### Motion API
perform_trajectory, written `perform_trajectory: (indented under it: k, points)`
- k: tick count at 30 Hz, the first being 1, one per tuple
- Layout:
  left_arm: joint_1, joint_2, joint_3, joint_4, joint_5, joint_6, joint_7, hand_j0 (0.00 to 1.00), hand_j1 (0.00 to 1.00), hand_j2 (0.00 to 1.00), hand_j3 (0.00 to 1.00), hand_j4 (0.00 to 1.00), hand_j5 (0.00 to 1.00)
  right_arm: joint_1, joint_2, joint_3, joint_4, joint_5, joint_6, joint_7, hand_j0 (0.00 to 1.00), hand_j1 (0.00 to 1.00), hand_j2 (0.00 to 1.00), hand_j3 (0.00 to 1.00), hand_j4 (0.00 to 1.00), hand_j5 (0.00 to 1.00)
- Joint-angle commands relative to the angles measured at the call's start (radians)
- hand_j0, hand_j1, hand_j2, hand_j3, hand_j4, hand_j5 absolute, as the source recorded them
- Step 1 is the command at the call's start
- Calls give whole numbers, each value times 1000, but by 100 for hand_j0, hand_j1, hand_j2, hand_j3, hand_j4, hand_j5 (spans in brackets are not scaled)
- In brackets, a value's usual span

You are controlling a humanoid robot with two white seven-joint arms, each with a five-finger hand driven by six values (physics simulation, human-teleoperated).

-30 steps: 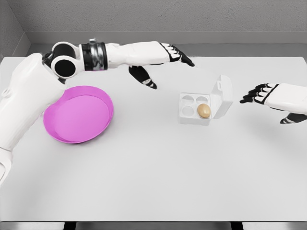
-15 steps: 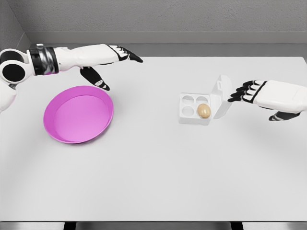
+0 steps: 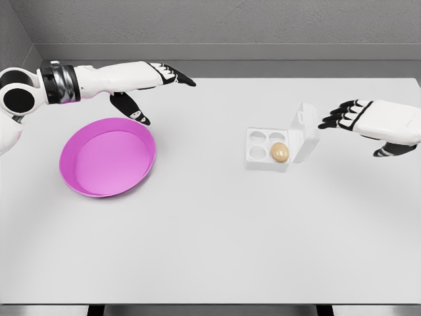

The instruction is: Pack egg into the box and close the box lid

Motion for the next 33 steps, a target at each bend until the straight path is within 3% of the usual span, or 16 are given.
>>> perform_trajectory:
  k: [1, 8, 13, 33]
  points:
    - [0, 1, 1, 2, 7, 3, 0, 100, 100, 100, 100, 100, 100, 0, 3, 7, 13, 9, 3, 0, 100, 100, 100, 100, 100, 100]
    - [0, -1, -1, 3, 5, 3, 0, 100, 100, 100, 100, 100, 100, -12, 10, 15, 57, 36, 3, 0, 100, 100, 100, 100, 100, 100]
    - [0, -1, -1, 3, 5, 3, 0, 100, 100, 100, 100, 100, 100, -51, 66, 73, 100, 79, 3, 0, 100, 100, 100, 100, 100, 100]
    - [2, 1, -1, 2, 5, 3, 0, 100, 100, 100, 100, 100, 100, -89, 83, 84, 186, 81, 3, 0, 100, 100, 100, 100, 100, 100]
